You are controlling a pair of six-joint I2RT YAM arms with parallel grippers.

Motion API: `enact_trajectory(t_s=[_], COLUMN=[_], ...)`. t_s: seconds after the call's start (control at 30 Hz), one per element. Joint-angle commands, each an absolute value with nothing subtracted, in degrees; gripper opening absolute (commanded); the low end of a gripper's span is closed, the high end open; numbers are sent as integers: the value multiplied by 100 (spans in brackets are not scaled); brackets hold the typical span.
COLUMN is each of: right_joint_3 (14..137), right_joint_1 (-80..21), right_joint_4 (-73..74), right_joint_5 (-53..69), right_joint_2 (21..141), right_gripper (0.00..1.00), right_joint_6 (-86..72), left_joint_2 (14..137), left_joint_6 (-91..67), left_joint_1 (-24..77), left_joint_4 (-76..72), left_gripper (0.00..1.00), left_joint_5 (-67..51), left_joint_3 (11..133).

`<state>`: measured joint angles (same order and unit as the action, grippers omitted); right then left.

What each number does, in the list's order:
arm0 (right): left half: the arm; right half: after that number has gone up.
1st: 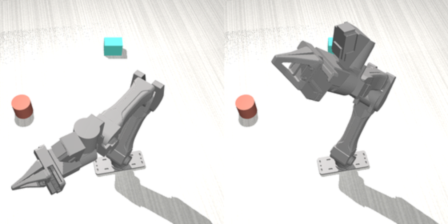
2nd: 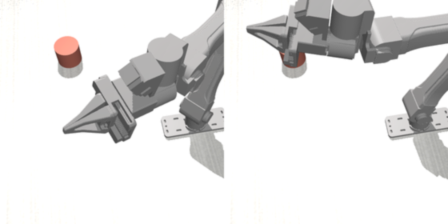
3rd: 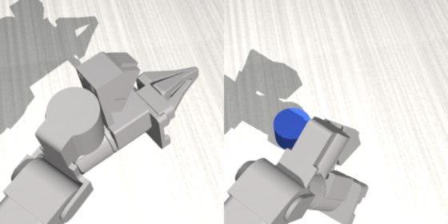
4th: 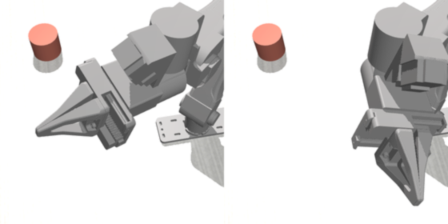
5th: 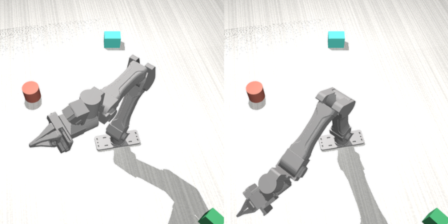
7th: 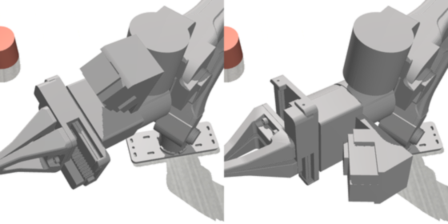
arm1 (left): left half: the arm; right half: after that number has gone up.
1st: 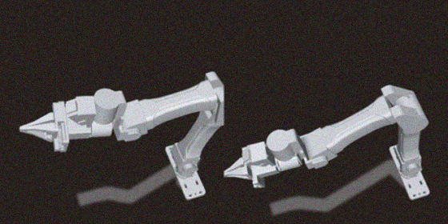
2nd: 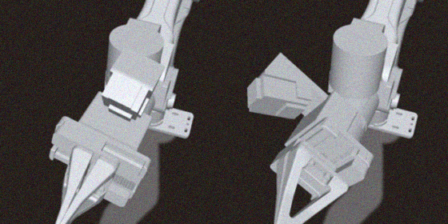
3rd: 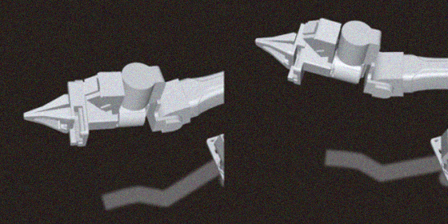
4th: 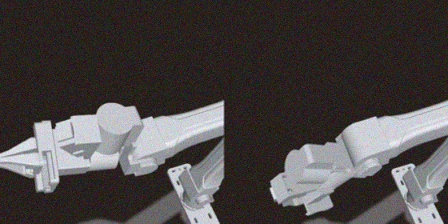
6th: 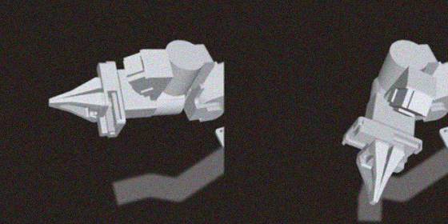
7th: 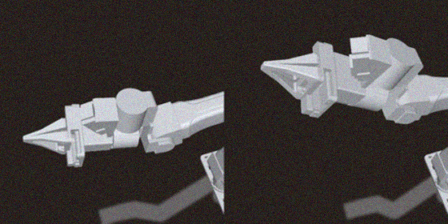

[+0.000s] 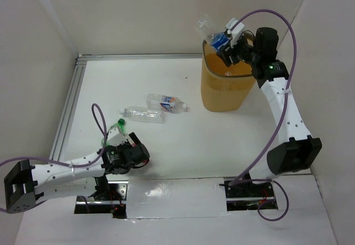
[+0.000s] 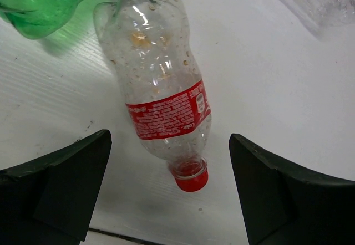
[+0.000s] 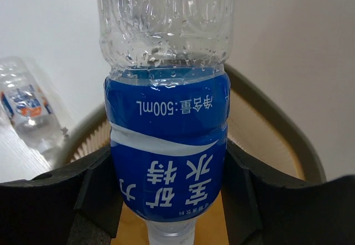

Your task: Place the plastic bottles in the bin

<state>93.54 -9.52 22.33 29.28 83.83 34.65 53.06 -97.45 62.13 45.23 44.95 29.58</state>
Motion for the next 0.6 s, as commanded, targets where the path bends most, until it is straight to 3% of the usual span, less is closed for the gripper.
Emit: enact_trajectory(t_s=[0.0, 0.1, 0.13, 0.2, 0.47, 0.57], right_joint_3=[9614, 9791, 9843, 9774, 9624, 9467], right_joint_1=[-441, -229, -176, -36, 421, 553], right_joint_4=[2143, 2671, 2733, 2786, 2803, 3022], right_joint_5=[3207, 3541, 3664, 3779, 4962, 5901], right_joint_2=[8577, 8850, 8851, 8903, 8500, 8236], right_gripper=[47, 64, 81, 99, 100, 100], right_joint_6=[2944, 3076, 3076, 3015, 2733, 3075], left_joint_2=[5457, 5703, 5809, 5915, 6451, 6758], left_joint_6=[-9458, -9457, -9457, -9457, -9589, -9861], left_joint_1=[6214, 6214, 6162, 6161, 6161, 6161], left_joint_4=[4008, 4008, 3947, 3946, 3946, 3946], left_gripper=[100, 100, 100, 100, 100, 93], left_joint_5=[4860, 4799, 4747, 4685, 4579, 4579], left_joint_3=[2936, 2883, 2883, 2883, 2883, 2944])
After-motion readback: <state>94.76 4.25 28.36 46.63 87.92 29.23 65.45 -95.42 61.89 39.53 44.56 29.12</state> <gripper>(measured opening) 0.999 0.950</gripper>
